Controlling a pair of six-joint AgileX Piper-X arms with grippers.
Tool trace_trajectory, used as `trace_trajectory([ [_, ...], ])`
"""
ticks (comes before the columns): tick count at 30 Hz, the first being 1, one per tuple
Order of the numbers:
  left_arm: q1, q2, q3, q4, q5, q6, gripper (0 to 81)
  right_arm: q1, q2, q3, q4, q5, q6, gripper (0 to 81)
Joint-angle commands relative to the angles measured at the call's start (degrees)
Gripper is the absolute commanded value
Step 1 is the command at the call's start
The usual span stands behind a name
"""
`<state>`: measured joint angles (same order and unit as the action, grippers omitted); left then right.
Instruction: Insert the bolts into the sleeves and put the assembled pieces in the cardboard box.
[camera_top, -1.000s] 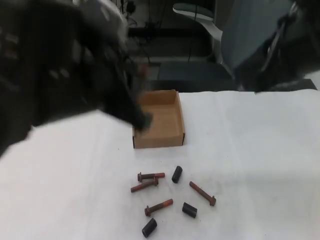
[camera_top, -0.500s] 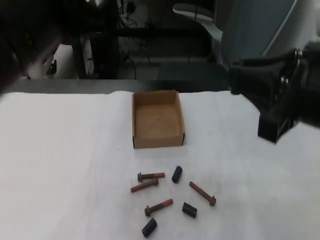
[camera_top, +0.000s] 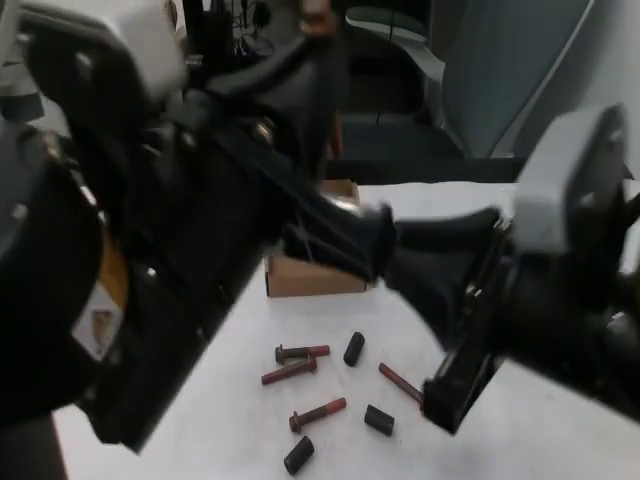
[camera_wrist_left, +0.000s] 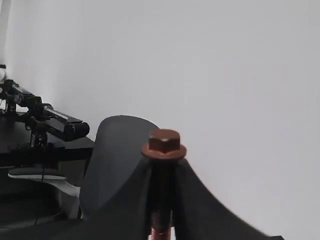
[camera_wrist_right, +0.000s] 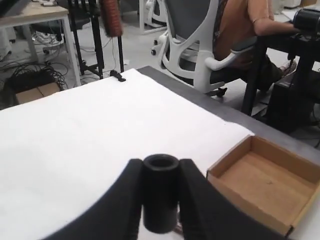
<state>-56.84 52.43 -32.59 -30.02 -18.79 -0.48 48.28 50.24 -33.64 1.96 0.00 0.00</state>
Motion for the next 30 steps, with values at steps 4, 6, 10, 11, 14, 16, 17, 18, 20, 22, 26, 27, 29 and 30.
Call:
trace_trajectory([
  [4, 2.13, 1.46, 0.27, -0.16, 2.87, 1.77, 1.8, 0.23, 3.84, 0.21, -4.46, 3.81, 0.0, 0.4],
  [6, 3.0, 2.05, 0.37, -0.26, 5.02, 1.21, 1.8, 0.23, 4.98, 0.46, -6.9, 4.03, -1.42, 0.4],
  [10, 3.14, 2.08, 0.37, -1.07, 6.83, 0.48, 1.8, 0.23, 6.17, 0.48, -9.7, 4.01, -4.75, 0.4],
  [11, 3.14, 2.08, 0.37, -1.35, 7.48, 0.48, 1.8, 0.23, 6.33, 0.48, -10.02, 3.86, -5.32, 0.4],
  [14, 3.14, 2.78, 0.37, -3.54, 10.31, 0.48, 1.8, 0.23, 6.54, 0.48, -10.67, 1.96, -7.79, 0.4],
  [16, 3.14, 3.69, 0.47, -4.48, 12.48, 0.48, 1.8, 0.23, 6.54, 0.55, -11.73, 0.0, -9.65, 0.4],
  [17, 3.14, 4.24, 0.41, -5.0, 13.17, 0.48, 1.8, 0.23, 6.54, 0.67, -12.53, -2.08, -10.23, 0.4],
  [18, 3.14, 4.72, 0.41, -5.13, 13.2, 0.48, 1.8, 0.23, 6.54, 0.63, -13.49, -3.37, -10.47, 0.4],
  [20, 3.14, 5.33, 0.54, -5.41, 12.67, 0.48, 1.8, 0.23, 6.54, 0.63, -15.83, -3.89, -10.31, 0.4],
  [22, 3.14, 5.61, 0.63, -5.39, 11.27, 0.48, 1.8, 0.23, 6.54, 0.63, -17.82, -2.8, -10.34, 0.4],
  [26, 3.14, 5.59, 1.36, -5.39, 9.04, -0.56, 1.8, 0.23, 6.54, 0.63, -21.34, -2.21, -10.56, 0.4],
  [27, 3.14, 5.59, 1.48, -5.69, 8.1, 0.13, 1.8, 0.23, 6.54, 0.63, -21.54, -1.16, -10.56, 0.4],
  [29, 3.29, 5.59, 1.75, -6.74, 6.75, 1.95, 1.8, 0.23, 6.54, 0.63, -20.87, 0.0, -10.56, 0.4],
  [30, 3.66, 5.59, 1.73, -6.74, 7.01, 2.0, 1.8, 0.23, 6.54, 0.78, -20.65, 0.0, -10.56, 0.4],
])
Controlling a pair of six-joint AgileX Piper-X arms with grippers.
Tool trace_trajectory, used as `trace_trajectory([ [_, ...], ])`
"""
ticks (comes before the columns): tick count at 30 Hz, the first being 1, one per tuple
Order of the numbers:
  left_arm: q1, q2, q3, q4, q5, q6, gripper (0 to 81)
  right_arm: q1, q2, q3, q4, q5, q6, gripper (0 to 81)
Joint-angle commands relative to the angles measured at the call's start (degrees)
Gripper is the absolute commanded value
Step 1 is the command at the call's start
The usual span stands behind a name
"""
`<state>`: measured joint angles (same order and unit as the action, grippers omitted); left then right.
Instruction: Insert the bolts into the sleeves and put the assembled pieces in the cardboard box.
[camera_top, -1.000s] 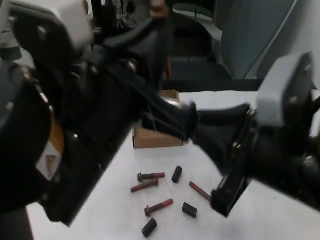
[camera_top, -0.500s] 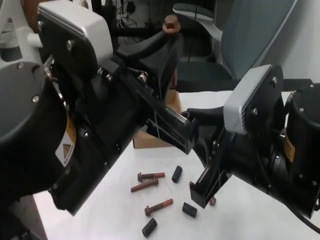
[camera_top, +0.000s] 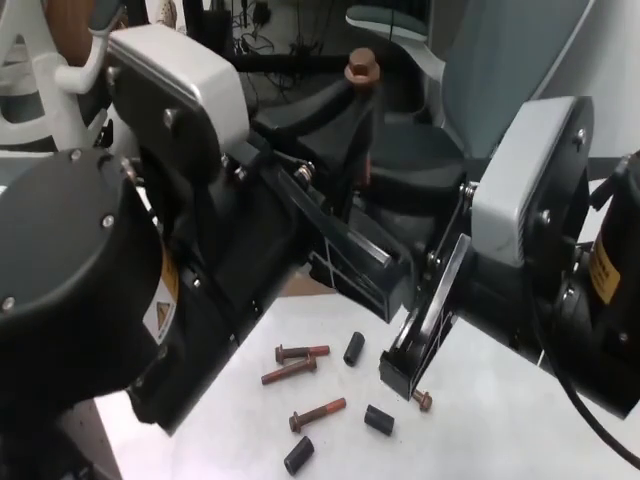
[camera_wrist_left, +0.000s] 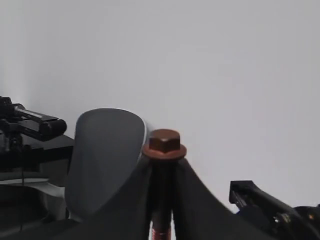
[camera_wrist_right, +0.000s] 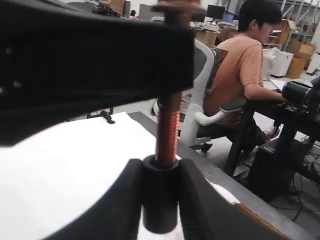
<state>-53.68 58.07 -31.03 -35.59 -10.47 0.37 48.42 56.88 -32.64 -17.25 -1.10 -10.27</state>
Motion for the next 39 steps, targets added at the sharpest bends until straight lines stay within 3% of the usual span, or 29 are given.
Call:
trace_trajectory([
  [1, 0.82, -0.05, 0.16, -1.16, -1.08, 1.15, 1.8, 0.09, -0.1, -0.05, -1.47, 1.1, -0.13, 0.4],
  [13, 2.53, -0.05, 0.22, -0.66, 2.96, -2.61, 1.8, 0.09, -0.1, 0.01, -1.92, 1.1, 0.17, 0.4],
  [39, 2.38, 1.69, 0.33, -0.75, 3.3, -6.31, 1.8, 0.09, -0.1, 0.01, -3.21, 2.16, 1.04, 0.4],
])
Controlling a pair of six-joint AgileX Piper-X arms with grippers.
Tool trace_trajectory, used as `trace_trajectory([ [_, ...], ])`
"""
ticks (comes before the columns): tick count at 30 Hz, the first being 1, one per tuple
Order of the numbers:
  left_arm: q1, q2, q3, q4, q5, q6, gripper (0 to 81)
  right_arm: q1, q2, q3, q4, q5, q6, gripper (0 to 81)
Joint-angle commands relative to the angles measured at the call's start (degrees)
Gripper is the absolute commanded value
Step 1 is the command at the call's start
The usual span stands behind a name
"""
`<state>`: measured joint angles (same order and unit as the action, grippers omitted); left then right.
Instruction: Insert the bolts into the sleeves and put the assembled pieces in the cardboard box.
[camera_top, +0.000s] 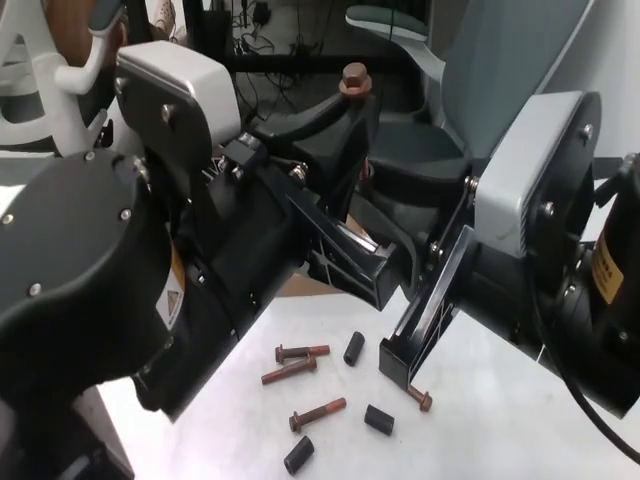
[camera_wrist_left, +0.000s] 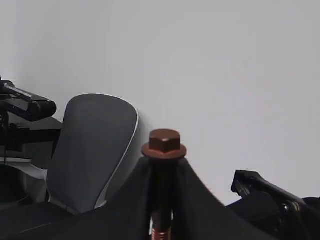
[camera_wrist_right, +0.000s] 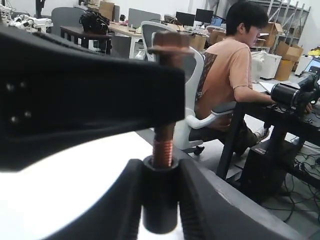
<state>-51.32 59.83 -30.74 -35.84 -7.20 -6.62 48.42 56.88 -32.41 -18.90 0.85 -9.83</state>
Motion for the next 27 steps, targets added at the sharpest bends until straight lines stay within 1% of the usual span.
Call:
trace_trajectory([
  [1, 0.03, -0.07, 0.19, -0.5, 0.03, 0.67, 1.8, -0.06, -0.1, -0.22, -1.56, 0.3, 0.6, 0.4],
  [4, 0.03, -0.07, 1.3, -0.5, 2.99, 0.67, 0.7, -0.05, -0.1, -0.22, -2.02, 1.43, 0.6, 0.4],
  [5, 0.03, -0.07, 1.78, -0.5, 4.29, 0.67, 5.3, -0.05, -0.1, -0.22, -2.18, 1.42, 0.6, 0.4],
  [6, 0.03, -0.07, 2.1, -0.4, 4.91, 0.67, 13.6, -0.05, -0.1, -0.22, -2.48, 1.42, 0.52, 0.4],
  [8, 0.03, -0.07, 2.61, -0.39, 5.05, 0.67, 35.7, -0.05, -0.1, -0.22, -2.73, 1.42, 0.51, 0.4],
  [9, 0.03, -0.07, 2.62, -0.39, 4.47, 0.67, 47.7, -0.05, -0.1, -0.22, -2.76, 1.42, 0.51, 0.4],
  [11, 0.03, -0.07, 2.62, -0.52, 1.49, 0.8, 68.0, -0.05, -0.1, -0.22, -2.76, 1.42, 0.51, 0.4],
  [12, 0.03, -0.07, 2.62, -1.02, -0.11, 1.81, 70.0, -0.05, 0.0, -0.22, -2.73, 1.42, 0.51, 0.4],
  [14, 0.03, -0.07, 2.51, -3.39, -2.78, 5.97, 70.0, -0.05, 0.21, -0.22, -2.11, 1.86, 0.51, 0.4],
  [18, 0.03, -0.22, 2.51, -14.91, -4.49, 15.47, 70.0, -0.28, 1.9, -0.22, 0.22, 3.71, 0.4, 0.4],
  [20, 0.03, -0.89, 2.51, -20.72, -7.11, 18.35, 70.0, -1.13, 3.64, -0.22, 0.39, 4.61, 0.88, 0.4],
  [22, 0.03, -2.44, 2.51, -21.92, -10.87, 22.13, 70.0, -3.23, 6.3, -0.72, 0.57, 4.8, 4.16, 0.4],
  [23, 0.03, -3.68, 2.65, -21.24, -12.95, 24.1, 64.8, -4.36, 8.01, -1.37, 1.15, 4.08, 5.78, 0.4],
  [25, 0.03, -6.74, 3.23, -17.96, -15.27, 27.86, 44.9, -7.55, 11.92, -3.46, 2.89, 1.12, 7.27, 0.4],
  [27, 0.03, -10.46, 3.8, -12.07, -16.64, 30.29, 16.7, -9.96, 15.83, -6.33, 3.77, -0.85, 6.4, 0.4],
])
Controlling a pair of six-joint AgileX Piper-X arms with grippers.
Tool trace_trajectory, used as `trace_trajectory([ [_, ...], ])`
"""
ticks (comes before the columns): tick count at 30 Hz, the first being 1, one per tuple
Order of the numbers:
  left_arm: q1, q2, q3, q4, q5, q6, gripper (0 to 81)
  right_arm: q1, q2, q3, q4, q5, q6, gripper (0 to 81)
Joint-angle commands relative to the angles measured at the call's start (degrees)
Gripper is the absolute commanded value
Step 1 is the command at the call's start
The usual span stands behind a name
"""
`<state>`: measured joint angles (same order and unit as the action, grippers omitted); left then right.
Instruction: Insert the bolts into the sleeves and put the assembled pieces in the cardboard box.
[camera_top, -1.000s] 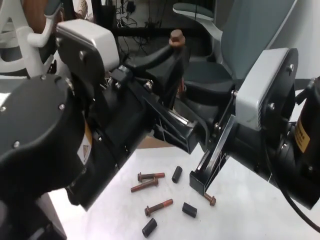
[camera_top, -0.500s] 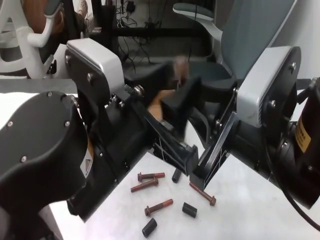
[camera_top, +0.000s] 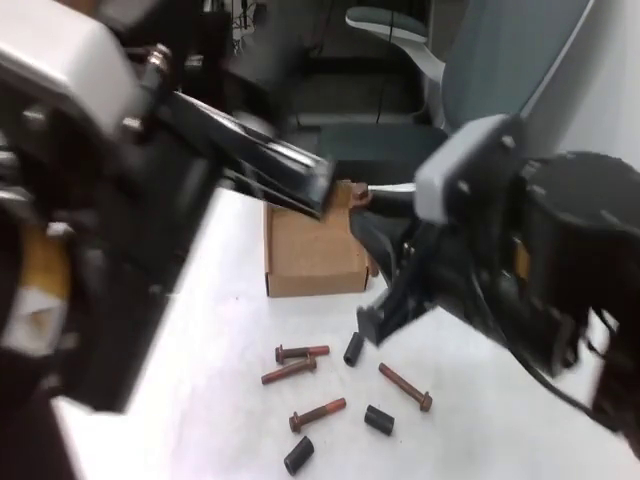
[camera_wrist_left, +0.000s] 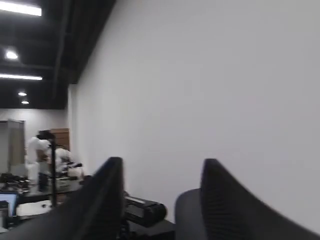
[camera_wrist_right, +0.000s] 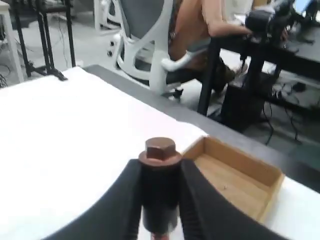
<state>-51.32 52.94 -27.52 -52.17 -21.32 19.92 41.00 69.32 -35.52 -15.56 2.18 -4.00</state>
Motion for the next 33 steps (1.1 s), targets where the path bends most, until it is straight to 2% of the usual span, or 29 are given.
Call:
trace_trajectory([
  [1, 0.03, -5.15, 0.89, 7.18, -3.07, 4.38, 1.5, -3.74, 5.7, -5.35, 1.47, -3.8, -0.64, 0.4],
  [7, 0.03, -16.13, 1.39, 33.67, -3.06, 0.48, 1.7, -7.54, 20.4, -22.43, 14.51, -5.12, -7.23, 0.4],
  [13, 0.03, -20.26, 1.39, 53.85, -2.9, -7.4, 1.7, -9.83, 33.72, -39.17, 25.81, -5.12, -7.66, 0.4],
  [17, 0.03, -20.43, 1.39, 62.28, -0.2, -14.27, 1.7, -11.2, 41.58, -49.58, 34.38, -4.55, -7.82, 0.4],
  [21, 0.03, -20.43, 1.39, 66.25, 3.29, -19.92, 1.7, -12.43, 47.18, -57.06, 37.24, -3.92, -9.38, 0.4],
  [27, 0.03, -20.43, 1.39, 66.27, 5.16, -19.92, 1.7, -14.08, 54.03, -64.05, 43.67, -2.53, -9.81, 0.0],
  [29, 0.03, -20.43, 1.39, 66.46, 5.17, -19.92, 1.7, -14.49, 55.8, -64.52, 43.49, -3.17, -10.48, 7.6],
  [30, 0.03, -20.43, 1.39, 66.41, 5.17, -19.92, 0.8, -14.59, 56.24, -64.51, 43.47, -3.63, -10.51, 16.1],
  [31, 0.03, -20.43, 1.39, 66.41, 5.17, -19.92, 1.5, -14.58, 56.54, -64.51, 43.6, -3.65, -10.49, 27.3],
  [33, 0.03, -20.29, 1.39, 66.41, 5.86, -19.25, 9.9, -14.58, 56.96, -64.51, 43.97, -3.34, -9.5, 54.6],
])
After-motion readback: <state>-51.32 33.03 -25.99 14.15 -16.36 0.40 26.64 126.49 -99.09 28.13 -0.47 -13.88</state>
